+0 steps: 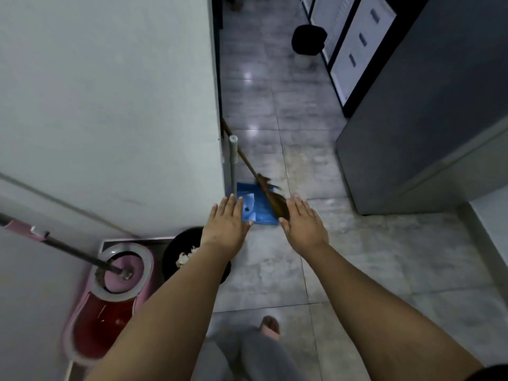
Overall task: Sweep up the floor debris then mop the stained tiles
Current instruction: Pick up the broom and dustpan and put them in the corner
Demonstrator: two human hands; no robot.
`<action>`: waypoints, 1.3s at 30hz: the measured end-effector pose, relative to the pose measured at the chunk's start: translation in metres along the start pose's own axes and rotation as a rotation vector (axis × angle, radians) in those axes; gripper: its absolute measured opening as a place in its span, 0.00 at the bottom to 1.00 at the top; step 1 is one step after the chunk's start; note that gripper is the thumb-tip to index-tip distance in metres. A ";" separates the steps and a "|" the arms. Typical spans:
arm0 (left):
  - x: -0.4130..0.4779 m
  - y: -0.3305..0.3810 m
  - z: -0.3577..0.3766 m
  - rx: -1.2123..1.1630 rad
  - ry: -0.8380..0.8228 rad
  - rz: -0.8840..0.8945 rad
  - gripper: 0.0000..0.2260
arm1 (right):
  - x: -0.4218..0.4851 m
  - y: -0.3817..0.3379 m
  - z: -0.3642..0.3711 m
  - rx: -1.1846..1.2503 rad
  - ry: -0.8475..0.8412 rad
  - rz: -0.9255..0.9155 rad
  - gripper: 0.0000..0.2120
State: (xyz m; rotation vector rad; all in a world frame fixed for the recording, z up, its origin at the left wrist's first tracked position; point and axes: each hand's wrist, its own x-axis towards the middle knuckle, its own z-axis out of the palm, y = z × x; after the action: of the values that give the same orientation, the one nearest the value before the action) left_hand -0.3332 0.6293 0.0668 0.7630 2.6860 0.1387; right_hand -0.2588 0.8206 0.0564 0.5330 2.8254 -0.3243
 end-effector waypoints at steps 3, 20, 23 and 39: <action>0.032 0.008 0.001 -0.056 -0.003 -0.029 0.30 | 0.038 0.011 -0.010 0.021 0.001 -0.025 0.29; 0.224 0.015 -0.002 -0.259 0.092 -0.404 0.29 | 0.276 -0.022 -0.047 0.229 -0.017 -0.385 0.25; 0.260 0.013 0.002 -0.481 0.112 -0.567 0.31 | 0.319 -0.039 -0.048 0.291 -0.061 -0.479 0.24; 0.314 -0.005 0.015 -1.001 0.512 -0.861 0.05 | 0.376 -0.074 -0.032 0.408 -0.086 -0.594 0.08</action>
State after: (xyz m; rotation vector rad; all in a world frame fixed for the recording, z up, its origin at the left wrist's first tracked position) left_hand -0.5807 0.7903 -0.0426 -0.7935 2.5664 1.4217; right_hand -0.6331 0.8843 -0.0063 -0.2699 2.7738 -1.0151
